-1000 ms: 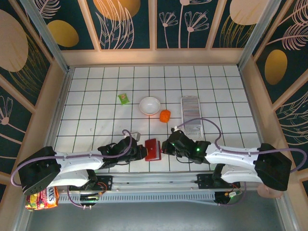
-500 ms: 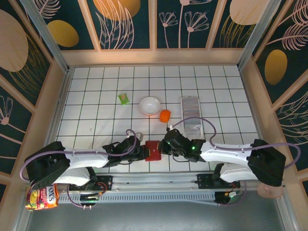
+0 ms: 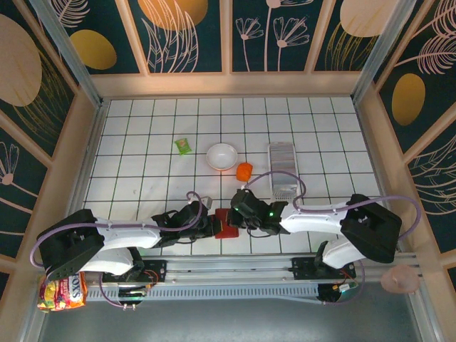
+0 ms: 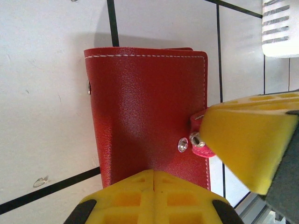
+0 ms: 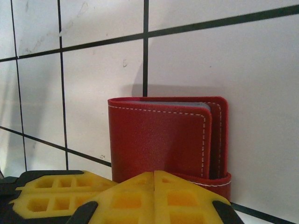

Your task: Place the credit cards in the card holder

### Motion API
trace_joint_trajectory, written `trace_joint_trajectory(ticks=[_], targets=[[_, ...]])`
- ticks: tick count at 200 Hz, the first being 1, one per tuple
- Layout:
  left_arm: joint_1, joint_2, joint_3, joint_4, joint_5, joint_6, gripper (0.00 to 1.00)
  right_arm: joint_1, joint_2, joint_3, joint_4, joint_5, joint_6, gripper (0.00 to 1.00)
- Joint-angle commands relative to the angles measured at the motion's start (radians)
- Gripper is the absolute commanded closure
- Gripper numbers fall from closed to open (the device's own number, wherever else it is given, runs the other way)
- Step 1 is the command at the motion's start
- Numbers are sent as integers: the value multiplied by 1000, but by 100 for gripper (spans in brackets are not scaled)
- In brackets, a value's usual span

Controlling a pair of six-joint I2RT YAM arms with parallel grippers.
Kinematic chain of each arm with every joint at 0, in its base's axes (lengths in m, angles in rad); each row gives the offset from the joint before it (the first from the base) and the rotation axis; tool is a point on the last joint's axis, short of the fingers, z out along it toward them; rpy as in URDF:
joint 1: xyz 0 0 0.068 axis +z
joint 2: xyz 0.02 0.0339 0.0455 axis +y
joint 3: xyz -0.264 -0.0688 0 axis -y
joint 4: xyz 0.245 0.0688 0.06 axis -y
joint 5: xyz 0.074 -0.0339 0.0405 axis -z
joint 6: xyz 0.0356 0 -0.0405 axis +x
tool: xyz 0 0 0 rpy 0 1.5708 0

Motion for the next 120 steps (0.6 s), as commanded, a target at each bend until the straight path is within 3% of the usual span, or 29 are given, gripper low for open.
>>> trace_joint_trajectory(ticks=[1, 60, 120], targets=[[-4, 1, -27, -23, -13, -11, 100, 22, 20, 27, -43, 2, -22, 100], [-4, 6, -28, -18, -10, -13, 100, 35, 6, 37, -150, 78, -7, 100], [-4, 7, -29, -12, -6, -14, 100, 39, 44, 50, -106, 79, 3, 100]])
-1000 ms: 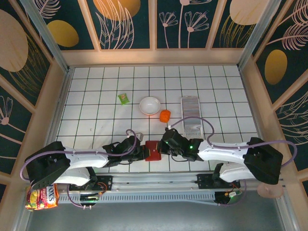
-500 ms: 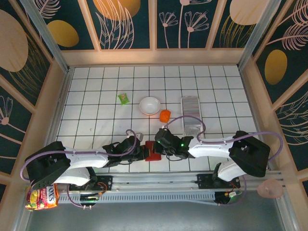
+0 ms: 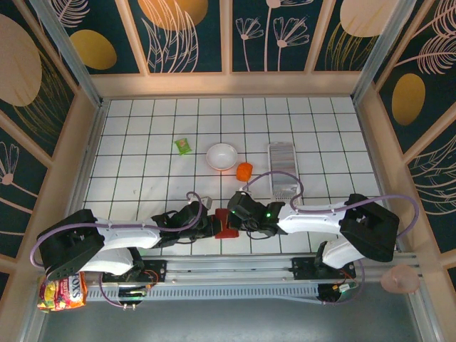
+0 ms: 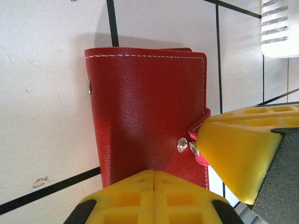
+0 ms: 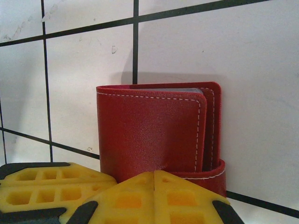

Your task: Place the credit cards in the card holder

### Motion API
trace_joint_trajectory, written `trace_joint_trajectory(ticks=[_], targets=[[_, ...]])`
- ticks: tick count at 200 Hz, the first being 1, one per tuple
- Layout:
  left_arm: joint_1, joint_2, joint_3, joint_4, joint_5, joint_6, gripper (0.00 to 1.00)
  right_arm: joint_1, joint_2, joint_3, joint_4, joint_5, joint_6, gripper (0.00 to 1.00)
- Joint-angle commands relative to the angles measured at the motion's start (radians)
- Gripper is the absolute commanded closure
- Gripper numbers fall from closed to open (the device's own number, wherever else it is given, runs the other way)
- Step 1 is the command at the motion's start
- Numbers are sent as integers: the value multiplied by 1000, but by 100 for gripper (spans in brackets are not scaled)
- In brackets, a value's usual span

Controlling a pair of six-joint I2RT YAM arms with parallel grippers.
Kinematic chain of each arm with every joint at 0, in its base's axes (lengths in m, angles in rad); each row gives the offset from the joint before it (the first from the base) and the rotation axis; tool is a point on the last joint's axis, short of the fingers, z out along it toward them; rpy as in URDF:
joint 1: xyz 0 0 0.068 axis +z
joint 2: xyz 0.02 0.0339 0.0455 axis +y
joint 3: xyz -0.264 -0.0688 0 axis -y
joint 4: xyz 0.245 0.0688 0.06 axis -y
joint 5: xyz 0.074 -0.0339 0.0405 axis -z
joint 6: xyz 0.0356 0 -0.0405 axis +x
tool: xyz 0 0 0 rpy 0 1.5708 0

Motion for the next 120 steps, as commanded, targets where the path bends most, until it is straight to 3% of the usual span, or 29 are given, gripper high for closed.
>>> trace_joint_trajectory(ticks=[1, 120], targets=[[-5, 7, -24, -24, -7, -14, 100, 9, 30, 18, -27, 41, 4, 100], [-5, 24, -18, -19, -1, -14, 100, 25, 41, -36, 100, 19, 57, 100]])
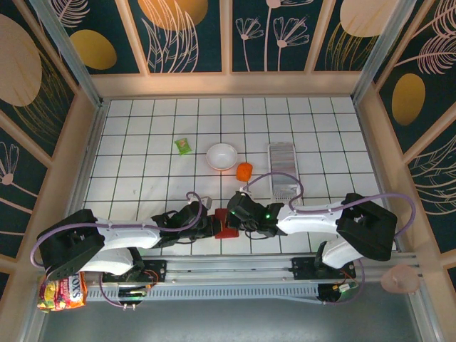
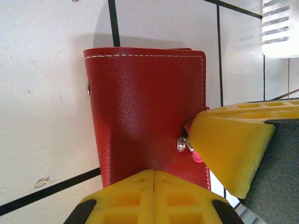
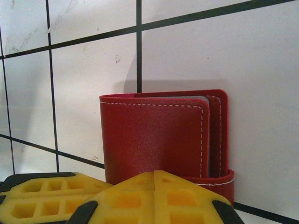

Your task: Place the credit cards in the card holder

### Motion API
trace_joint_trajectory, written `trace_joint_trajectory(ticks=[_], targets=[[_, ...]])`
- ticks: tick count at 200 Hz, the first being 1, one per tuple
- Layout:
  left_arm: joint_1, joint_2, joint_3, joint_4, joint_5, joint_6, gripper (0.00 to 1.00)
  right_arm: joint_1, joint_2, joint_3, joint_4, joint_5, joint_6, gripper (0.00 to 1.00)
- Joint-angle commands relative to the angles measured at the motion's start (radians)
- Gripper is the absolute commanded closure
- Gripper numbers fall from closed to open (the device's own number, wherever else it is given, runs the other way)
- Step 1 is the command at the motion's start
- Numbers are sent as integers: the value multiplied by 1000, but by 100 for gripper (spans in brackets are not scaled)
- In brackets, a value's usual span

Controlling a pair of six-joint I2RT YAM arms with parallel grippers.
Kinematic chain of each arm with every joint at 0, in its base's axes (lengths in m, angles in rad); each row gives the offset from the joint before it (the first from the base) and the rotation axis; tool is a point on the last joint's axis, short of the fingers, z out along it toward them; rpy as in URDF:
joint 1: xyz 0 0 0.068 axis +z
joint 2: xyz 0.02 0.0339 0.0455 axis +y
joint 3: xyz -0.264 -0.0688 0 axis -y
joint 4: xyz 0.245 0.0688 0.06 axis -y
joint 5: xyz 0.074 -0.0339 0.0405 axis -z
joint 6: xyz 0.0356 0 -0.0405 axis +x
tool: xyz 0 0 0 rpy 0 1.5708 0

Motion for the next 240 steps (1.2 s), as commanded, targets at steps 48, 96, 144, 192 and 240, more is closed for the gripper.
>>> trace_joint_trajectory(ticks=[48, 96, 144, 192, 240], targets=[[-5, 12, -23, -24, -9, -19, 100, 43, 57, -12, 1, -12, 14, 100], [-4, 6, -26, -31, -19, -26, 100, 80, 115, 12, -102, 1, 20, 100], [-4, -24, -44, -27, -39, -41, 100, 136, 122, -24, -131, 23, 47, 100], [-4, -11, -59, 22, -14, -75, 100, 200, 226, -74, -87, 22, 53, 100], [-4, -122, -42, -104, -128, -82, 100, 218, 218, -77, -112, 63, 96, 100]])
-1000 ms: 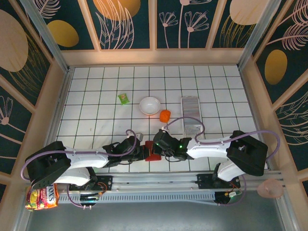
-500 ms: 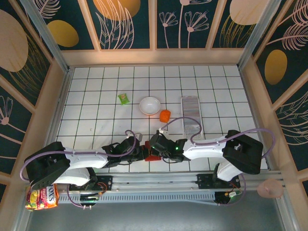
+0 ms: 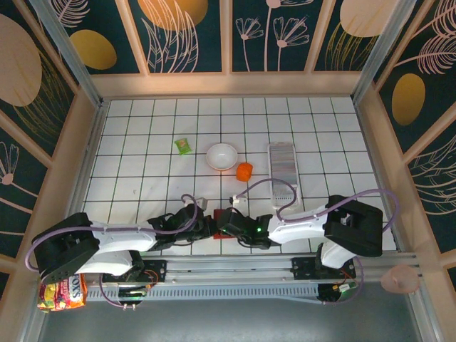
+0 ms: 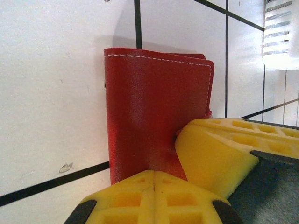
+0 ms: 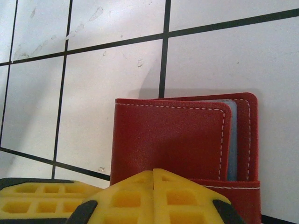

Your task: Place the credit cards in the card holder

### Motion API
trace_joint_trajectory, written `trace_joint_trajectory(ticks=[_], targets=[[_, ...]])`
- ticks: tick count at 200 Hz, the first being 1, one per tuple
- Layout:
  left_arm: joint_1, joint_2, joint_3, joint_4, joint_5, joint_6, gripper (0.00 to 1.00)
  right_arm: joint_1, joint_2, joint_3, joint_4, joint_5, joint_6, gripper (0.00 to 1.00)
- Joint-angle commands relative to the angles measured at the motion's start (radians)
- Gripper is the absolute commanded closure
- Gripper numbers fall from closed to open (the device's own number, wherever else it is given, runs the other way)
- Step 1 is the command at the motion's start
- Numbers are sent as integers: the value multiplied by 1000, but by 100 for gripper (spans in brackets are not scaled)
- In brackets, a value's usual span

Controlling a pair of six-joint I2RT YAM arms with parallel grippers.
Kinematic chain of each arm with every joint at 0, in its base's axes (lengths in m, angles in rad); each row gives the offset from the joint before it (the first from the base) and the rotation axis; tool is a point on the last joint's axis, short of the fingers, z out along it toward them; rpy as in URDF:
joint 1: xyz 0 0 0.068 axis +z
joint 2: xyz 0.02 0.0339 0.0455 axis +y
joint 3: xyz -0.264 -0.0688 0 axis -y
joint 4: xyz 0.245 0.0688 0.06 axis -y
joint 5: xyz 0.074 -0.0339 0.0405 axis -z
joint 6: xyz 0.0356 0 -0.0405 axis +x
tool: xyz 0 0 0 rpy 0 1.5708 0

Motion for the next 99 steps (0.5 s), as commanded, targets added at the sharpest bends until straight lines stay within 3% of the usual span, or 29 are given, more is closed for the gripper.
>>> trace_joint_trajectory(ticks=[1, 13, 42, 55, 69, 83, 99], targets=[[-4, -64, 11, -119, -95, -14, 100, 52, 107, -79, -203, -202, 53, 100], [-4, -106, 36, -202, -149, -2, 99, 43, 71, -61, -192, -160, 50, 100], [8, -189, 105, -413, -325, 61, 79, -22, -11, 2, -114, -92, -12, 99], [69, -225, 142, -524, -399, 105, 72, -70, -29, 34, -71, -102, -63, 85], [166, -282, 161, -582, -428, 160, 62, -121, -35, 72, -65, -125, -110, 79], [225, -340, 184, -607, -504, 213, 38, -156, -50, 109, -73, -125, -157, 65], [301, -380, 215, -583, -553, 274, 19, -195, -82, 150, -92, -115, -211, 50]])
